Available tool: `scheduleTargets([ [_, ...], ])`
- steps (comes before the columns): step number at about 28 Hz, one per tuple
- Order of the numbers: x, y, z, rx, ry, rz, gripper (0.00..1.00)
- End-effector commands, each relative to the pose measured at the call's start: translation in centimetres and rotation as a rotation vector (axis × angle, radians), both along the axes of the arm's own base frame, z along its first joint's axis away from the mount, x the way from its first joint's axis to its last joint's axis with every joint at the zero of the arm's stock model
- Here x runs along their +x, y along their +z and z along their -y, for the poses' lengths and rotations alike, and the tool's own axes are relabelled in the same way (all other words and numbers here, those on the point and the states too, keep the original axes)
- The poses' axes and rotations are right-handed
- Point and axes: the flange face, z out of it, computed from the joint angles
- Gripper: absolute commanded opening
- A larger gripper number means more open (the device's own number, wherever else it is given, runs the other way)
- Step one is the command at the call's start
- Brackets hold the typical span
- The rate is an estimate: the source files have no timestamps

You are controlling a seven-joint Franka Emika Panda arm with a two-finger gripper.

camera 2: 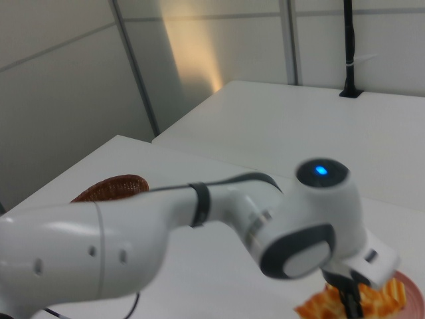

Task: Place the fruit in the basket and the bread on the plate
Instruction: 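Carry the braided bread onto the pink plate and open the gripper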

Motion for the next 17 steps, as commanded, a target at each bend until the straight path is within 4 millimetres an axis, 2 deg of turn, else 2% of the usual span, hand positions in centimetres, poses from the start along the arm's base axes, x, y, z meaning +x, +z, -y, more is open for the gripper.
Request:
scheduleTargets([
  [1,2.2,-3.1,0.7,0.022,-0.003,0.022,0.0],
  [7,3.1,-4.6,0.2,0.02,-0.008,0.039,0.0],
  [11,3.9,-4.6,0.5,0.016,-0.044,0.061,0.0],
  [13,4.5,-3.9,0.8,0.012,-0.052,0.081,0.0],
  [16,4.3,-3.8,1.3,0.017,-0.082,0.086,0.0],
  [17,4.2,-3.8,1.6,0.017,-0.087,0.086,0.47],
])
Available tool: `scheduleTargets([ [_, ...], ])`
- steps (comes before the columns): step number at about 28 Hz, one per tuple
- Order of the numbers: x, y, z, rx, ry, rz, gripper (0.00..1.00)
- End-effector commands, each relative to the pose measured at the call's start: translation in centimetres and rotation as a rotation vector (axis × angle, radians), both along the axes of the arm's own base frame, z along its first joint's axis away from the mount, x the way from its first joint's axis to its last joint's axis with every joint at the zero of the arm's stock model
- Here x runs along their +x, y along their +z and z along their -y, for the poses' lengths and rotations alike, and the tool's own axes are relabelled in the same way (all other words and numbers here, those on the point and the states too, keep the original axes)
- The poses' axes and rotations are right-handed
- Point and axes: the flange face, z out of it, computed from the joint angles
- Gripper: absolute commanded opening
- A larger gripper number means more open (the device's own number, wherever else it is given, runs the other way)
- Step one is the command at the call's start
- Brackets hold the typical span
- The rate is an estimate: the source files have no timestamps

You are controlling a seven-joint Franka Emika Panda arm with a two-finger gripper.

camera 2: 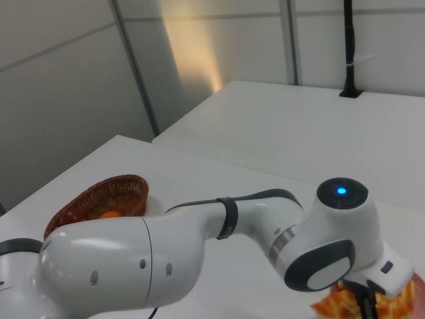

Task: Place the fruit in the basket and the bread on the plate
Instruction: 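Carry the braided bread onto the pink plate and open the gripper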

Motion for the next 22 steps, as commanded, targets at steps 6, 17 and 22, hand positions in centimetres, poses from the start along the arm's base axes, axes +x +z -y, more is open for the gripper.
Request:
scheduleTargets([
  [6,0.9,-0.3,0.0,-0.015,-0.001,0.011,1.0],
  [17,0.6,0.4,0.5,-0.016,0.0,0.014,1.0],
  [22,0.5,2.3,-0.4,-0.006,0.031,0.002,1.0],
])
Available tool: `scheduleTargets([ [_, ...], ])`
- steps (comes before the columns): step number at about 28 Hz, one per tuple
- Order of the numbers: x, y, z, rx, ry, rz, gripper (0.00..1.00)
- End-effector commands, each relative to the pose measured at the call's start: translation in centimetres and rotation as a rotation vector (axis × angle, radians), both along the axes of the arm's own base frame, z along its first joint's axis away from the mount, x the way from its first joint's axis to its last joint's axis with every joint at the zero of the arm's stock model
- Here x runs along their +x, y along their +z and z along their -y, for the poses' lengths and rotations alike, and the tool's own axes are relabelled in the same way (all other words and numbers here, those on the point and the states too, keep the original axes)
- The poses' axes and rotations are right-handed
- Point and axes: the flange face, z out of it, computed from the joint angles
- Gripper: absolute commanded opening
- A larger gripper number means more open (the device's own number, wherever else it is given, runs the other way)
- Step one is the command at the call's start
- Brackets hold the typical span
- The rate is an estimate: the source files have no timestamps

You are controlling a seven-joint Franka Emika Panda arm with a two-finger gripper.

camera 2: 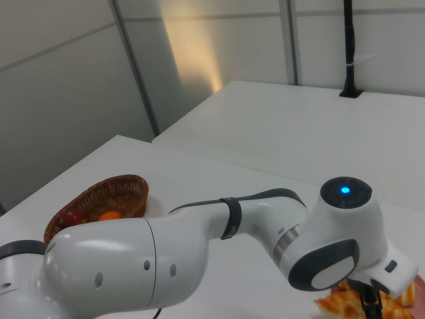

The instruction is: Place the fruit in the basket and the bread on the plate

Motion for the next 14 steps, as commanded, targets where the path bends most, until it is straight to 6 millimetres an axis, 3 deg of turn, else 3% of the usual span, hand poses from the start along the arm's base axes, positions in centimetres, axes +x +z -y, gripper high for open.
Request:
scheduleTargets([
  [1,0.0,2.7,-1.1,0.001,0.041,-0.011,1.0],
  [4,-0.2,4.7,-2.2,0.007,0.054,-0.022,1.0],
  [5,0.0,6.3,-4.3,0.014,0.084,-0.041,1.0],
  [8,0.1,8.0,-7.8,0.035,0.142,-0.098,1.0],
  [10,0.1,8.7,-10.3,0.048,0.203,-0.139,1.0],
  [11,0.2,9.3,-13.0,0.059,0.271,-0.174,1.0],
  [14,0.1,9.5,-16.2,0.074,0.349,-0.232,1.0],
])
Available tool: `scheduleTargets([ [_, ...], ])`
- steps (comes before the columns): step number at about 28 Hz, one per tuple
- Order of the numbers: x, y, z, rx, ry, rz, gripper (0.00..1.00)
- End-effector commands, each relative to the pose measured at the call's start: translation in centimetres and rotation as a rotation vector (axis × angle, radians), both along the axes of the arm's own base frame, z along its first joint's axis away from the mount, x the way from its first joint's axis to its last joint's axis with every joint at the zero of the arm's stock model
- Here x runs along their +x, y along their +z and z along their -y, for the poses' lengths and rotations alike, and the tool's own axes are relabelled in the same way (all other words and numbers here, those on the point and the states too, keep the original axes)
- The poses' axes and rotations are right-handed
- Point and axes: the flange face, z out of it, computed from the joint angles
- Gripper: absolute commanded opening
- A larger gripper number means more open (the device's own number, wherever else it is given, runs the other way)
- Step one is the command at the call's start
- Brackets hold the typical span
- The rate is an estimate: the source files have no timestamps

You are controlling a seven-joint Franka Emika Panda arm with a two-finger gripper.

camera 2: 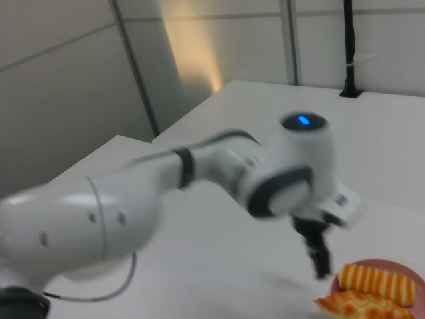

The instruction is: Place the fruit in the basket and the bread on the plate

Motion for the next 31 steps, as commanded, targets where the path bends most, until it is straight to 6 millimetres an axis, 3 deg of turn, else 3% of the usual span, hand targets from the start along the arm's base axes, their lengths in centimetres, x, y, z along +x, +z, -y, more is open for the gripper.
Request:
scheduleTargets([
  [1,-0.6,1.2,-6.6,0.021,0.167,-0.101,1.0],
  [2,-0.6,1.9,-9.0,0.023,0.211,-0.122,1.0],
  [6,-1.1,3.1,-13.1,0.024,0.315,-0.162,1.0],
  [7,-1.5,3.8,-15.2,0.024,0.369,-0.178,1.0],
  [14,-3.6,7.1,-21.3,0.002,0.512,-0.169,1.0],
  [23,-5.3,8.5,-26.5,-0.019,0.639,-0.159,1.0],
  [31,-6.5,10.6,-27.6,-0.036,0.657,-0.13,1.0],
])
